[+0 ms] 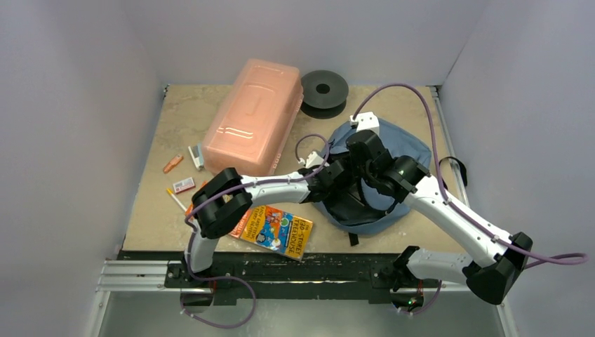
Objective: Pack the student bag
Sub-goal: Place the book in the student bag, then pick up the book from the center of the board.
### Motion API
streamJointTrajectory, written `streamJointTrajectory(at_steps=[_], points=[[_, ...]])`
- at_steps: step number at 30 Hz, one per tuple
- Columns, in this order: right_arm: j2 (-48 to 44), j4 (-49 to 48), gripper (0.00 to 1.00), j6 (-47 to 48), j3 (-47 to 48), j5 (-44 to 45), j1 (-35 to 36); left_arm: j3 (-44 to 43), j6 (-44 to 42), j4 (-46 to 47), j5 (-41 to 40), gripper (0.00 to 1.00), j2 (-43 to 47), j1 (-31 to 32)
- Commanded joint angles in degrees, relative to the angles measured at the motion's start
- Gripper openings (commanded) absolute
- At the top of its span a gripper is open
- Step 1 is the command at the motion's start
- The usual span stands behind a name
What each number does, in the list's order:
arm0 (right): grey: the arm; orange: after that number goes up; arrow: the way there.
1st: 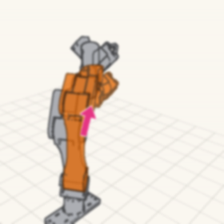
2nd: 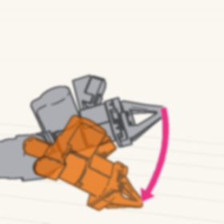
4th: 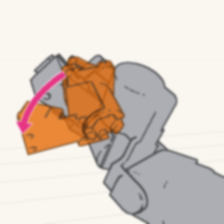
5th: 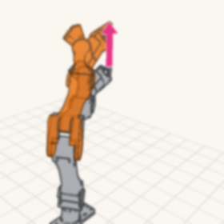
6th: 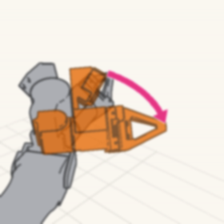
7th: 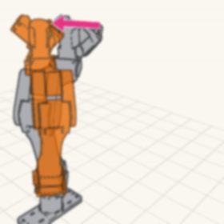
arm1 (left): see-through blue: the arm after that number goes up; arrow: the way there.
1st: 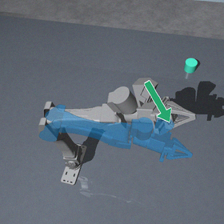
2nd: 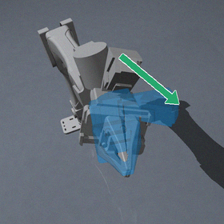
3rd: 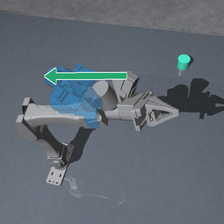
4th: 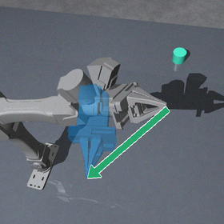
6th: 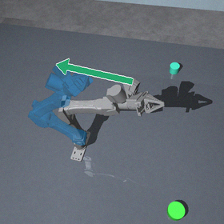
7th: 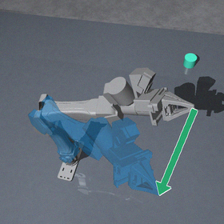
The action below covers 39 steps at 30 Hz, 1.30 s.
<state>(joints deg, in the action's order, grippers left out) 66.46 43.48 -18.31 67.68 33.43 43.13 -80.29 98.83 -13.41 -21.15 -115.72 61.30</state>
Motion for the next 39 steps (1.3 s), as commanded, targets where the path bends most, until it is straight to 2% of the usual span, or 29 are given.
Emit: streamJointTrajectory(at_steps=[1,7,10,14,18,24,28,31,34,37,39], points=[[-0.3,-3.9,0.0,0.5,-1.2,1.3,-1.9,1.1,-3.6,-5.1,4.1,0.9,9.2,-0.3],[1.7,-4.2,0.0,0.2,-2.6,0.1,-2.1,7.3,-19.4,4.6,8.1,0.92,18.7,-0.3],[1.9,-4.5,0.0,0.5,-3.7,-1.1,-2.1,10.8,-23.8,11.4,14.3,0.93,22.0,-1.4],[1.6,-3.9,0.0,0.2,-3.9,-1.1,-2.1,20.8,-29.1,25.1,20.5,0.91,28.4,-1.8],[1.5,-3.7,0.0,0.2,-4.4,1.7,-2.2,30.6,-34.2,29.2,24.0,0.91,39.2,-2.1],[3.5,-4.9,0.0,-2.1,-6.2,3.6,-5.2,35.1,-43.1,13.9,26.1,0.91,55.1,-2.1],[4.4,-6.4,0.0,-2.4,-7.6,3.5,-13.7,42.0,-42.8,6.3,21.5,0.92,68.3,-2.1],[3.9,-5.7,0.0,-1.5,-5.8,9.1,-15.5,45.1,-43.5,1.3,18.2,0.92,76.5,-2.1],[5.1,-2.9,0.0,-1.8,-2.2,12.2,-15.5,43.1,-43.8,-8.9,14.8,0.92,80.8,-2.0],[5.9,-1.0,0.0,-1.3,0.6,13.6,-15.5,43.0,-42.4,-15.5,12.5,0.92,83.4,-2.1],[5.8,-2.0,0.0,1.0,1.9,6.1,-14.8,43.9,-40.3,-18.5,11.3,0.92,85.1,-2.0]])
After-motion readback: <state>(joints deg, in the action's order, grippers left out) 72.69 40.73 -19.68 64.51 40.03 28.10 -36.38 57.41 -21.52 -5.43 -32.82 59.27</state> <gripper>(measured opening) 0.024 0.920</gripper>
